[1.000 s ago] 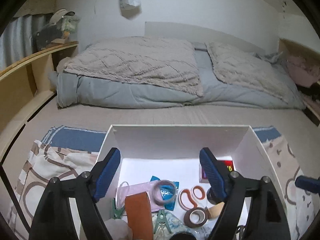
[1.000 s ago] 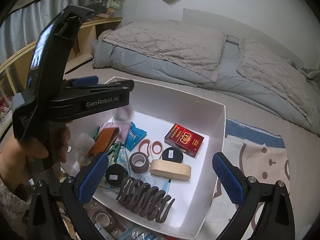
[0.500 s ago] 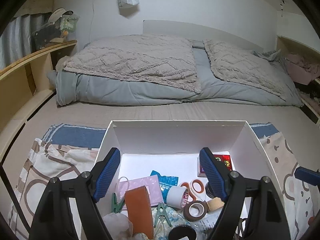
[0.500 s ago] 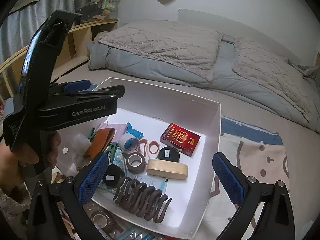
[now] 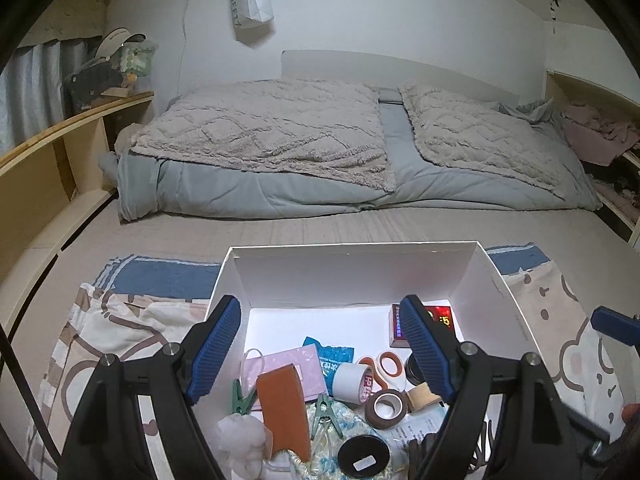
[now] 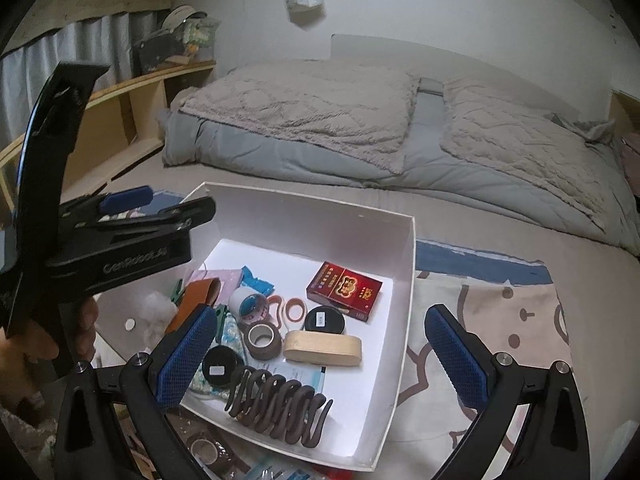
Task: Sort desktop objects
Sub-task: 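Raise both open grippers up and away from the white box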
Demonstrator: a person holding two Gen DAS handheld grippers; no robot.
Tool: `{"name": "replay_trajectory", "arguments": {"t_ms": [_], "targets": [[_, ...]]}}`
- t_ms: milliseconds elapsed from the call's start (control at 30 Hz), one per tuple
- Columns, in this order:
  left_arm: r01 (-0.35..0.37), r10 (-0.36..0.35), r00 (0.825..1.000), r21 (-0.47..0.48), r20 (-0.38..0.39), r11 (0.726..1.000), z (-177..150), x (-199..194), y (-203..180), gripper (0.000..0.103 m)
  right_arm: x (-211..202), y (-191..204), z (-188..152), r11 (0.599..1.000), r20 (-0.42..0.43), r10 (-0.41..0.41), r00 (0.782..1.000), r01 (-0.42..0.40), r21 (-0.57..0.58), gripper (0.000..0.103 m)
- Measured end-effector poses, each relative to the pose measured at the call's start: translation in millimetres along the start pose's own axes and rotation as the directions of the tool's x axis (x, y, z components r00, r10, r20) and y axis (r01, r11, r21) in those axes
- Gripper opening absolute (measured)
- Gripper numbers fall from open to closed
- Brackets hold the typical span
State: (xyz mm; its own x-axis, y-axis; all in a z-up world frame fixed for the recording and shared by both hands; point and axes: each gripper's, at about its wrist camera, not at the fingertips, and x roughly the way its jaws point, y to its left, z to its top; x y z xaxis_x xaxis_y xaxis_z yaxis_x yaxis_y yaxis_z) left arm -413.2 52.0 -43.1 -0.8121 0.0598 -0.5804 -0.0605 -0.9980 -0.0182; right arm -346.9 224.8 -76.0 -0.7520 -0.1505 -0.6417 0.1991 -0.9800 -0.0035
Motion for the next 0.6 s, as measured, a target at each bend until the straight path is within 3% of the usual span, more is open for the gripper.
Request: {"name": "replay_trajectory", "arguments": {"t_ms": [233,433,600], "targets": [[0.004,-0.004,1.0,-0.014,-0.015,1.0,0.1,-14.5,6.7,0.088,-8.2,-8.4,3.2,0.998,0.024,-0.028,0.999,0.026,0.051,0.103],[0.008,-0.008,1.0,-0.019,0.0,1.0,0.1,-30.7,12.7,0.102,-15.3,-11.7,5.4,0.996,0.04,-0.03,0.999,0.026,0.086,0.103],[0.025,-0.025,1.0,-0.035,-0.006,0.999,1.1,-43.1,15.9,0.103,-24.6,-10.5,9.9,0.994,0.07,-0.05,0.996,0.043,0.1,0.103]]}}
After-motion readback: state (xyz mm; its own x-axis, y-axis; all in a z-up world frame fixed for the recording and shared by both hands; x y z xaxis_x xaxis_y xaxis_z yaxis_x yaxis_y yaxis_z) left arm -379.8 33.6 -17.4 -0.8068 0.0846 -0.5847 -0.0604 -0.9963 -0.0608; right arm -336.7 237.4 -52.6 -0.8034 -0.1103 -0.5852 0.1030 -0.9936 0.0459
